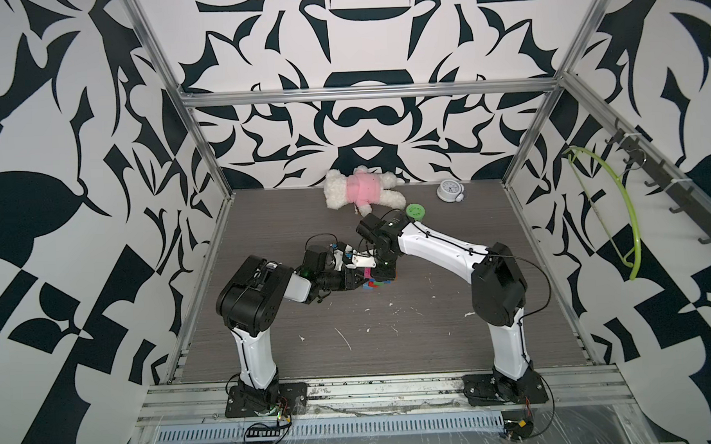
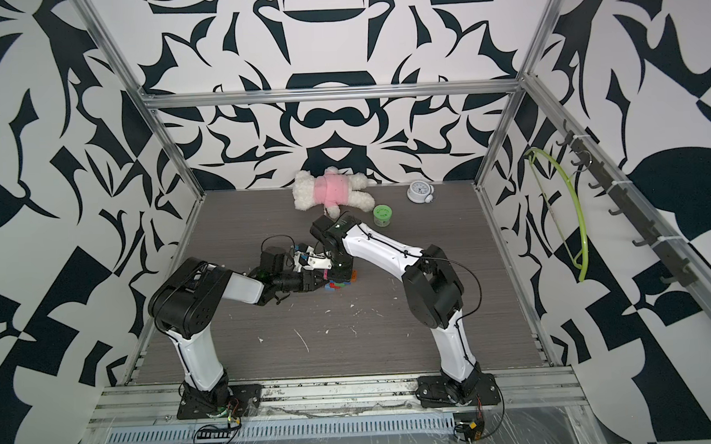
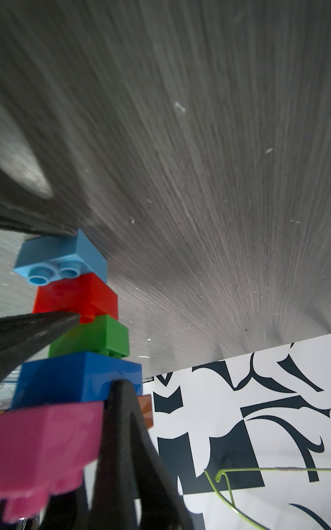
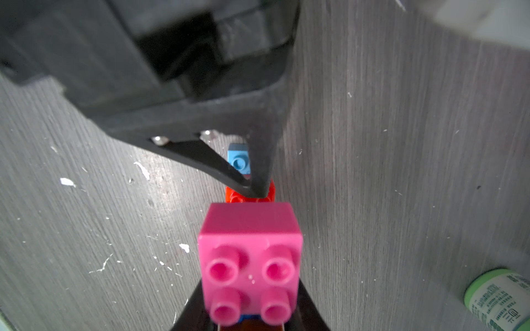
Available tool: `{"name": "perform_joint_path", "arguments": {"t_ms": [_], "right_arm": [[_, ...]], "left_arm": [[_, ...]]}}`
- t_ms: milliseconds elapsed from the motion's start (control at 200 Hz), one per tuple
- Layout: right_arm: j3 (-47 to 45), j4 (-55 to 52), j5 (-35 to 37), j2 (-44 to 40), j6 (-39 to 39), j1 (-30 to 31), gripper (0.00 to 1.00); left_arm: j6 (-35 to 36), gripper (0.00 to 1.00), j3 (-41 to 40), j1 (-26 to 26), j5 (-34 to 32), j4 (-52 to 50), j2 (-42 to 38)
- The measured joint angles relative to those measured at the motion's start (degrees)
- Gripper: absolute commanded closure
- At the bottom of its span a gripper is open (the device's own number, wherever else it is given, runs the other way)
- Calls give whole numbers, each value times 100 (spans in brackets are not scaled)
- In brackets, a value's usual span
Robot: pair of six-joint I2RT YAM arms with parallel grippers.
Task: Assemble the letter y with lego
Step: Assemble the lego brick with the lego brick.
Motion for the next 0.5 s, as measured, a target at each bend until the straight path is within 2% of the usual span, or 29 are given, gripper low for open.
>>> {"name": "perform_joint_path", "arguments": {"t_ms": [500], "right_arm": [[9,-9,2,9,24,0,85]], "left_arm": [[2,54,0,0,0,-2,0]]}}
